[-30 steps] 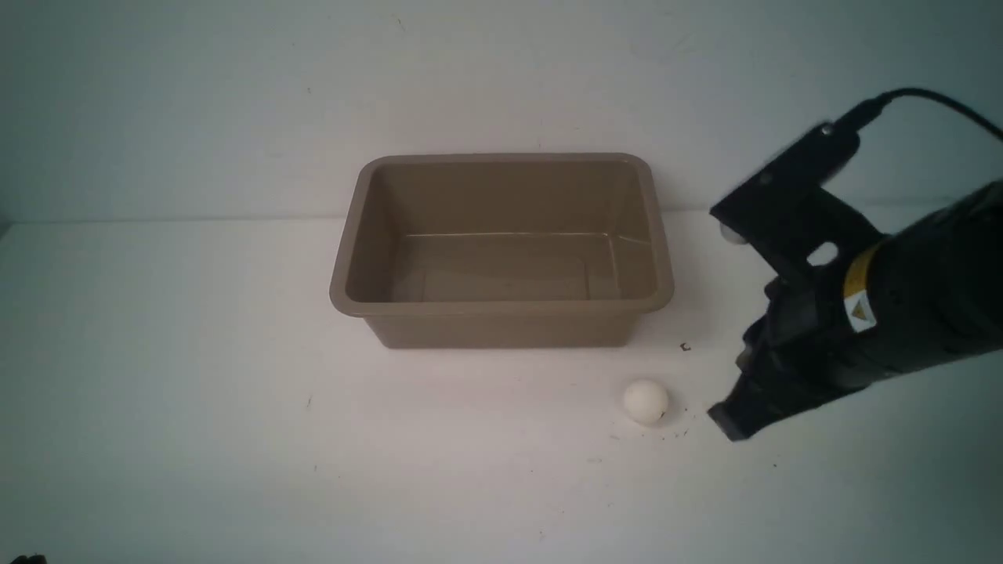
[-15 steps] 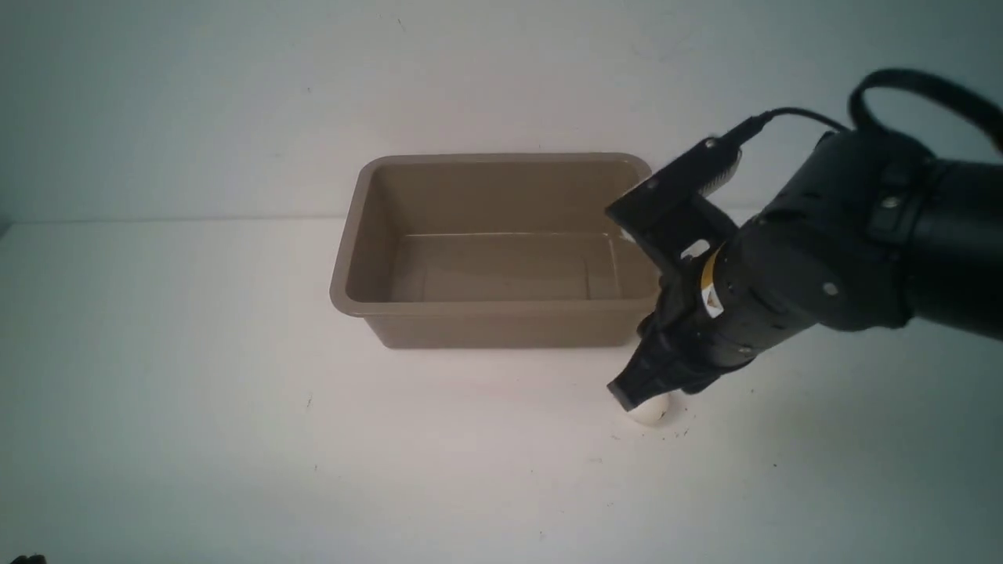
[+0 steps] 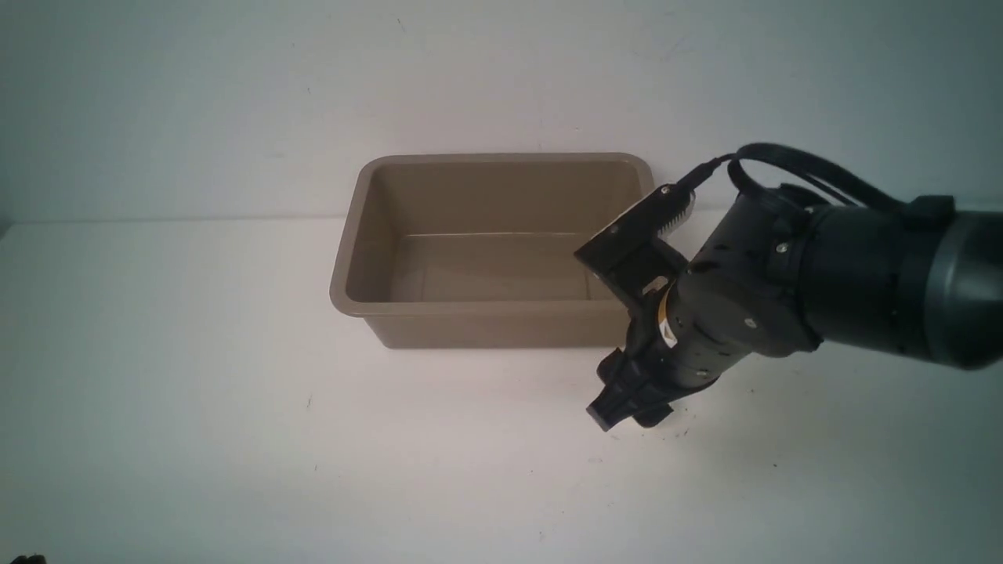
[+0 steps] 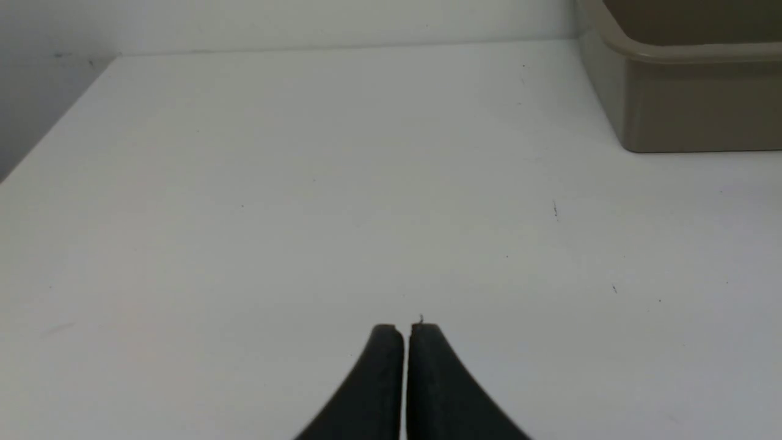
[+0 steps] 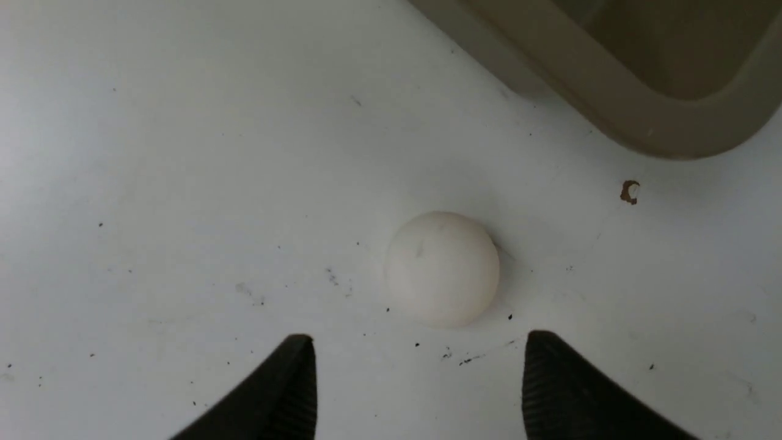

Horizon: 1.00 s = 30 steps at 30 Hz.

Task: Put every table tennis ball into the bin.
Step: Use the right arm to clamp the table tennis ball closest to it

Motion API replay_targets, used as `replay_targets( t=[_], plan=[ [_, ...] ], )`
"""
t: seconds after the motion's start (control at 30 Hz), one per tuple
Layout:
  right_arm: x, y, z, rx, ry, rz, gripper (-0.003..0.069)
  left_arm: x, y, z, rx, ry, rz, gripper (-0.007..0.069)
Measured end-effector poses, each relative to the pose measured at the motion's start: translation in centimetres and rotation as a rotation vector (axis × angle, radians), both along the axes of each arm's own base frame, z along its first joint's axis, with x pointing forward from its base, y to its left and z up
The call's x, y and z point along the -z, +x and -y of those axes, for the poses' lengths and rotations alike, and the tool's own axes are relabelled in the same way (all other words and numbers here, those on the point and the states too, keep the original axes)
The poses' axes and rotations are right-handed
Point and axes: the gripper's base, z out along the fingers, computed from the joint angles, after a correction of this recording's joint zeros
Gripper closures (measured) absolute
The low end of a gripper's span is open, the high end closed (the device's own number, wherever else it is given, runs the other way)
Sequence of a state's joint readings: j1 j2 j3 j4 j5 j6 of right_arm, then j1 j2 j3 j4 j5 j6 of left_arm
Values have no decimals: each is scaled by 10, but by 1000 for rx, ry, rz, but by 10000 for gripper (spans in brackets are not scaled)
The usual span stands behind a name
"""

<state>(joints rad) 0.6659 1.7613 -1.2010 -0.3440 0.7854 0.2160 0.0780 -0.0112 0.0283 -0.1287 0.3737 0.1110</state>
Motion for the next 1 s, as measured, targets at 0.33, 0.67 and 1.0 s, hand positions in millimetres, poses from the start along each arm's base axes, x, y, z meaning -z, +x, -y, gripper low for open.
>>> replay_targets(
  t=[0.33,0.67,1.0],
  plan=[
    [22,18,8,55,1,-23,130,0,0,0,0,0,0,629],
    [54,27,0,30,1,-44,129,0,0,0,0,0,0,629],
    [71,33,-7,12,21,-36,224,0,0,0,0,0,0,629]
  ],
)
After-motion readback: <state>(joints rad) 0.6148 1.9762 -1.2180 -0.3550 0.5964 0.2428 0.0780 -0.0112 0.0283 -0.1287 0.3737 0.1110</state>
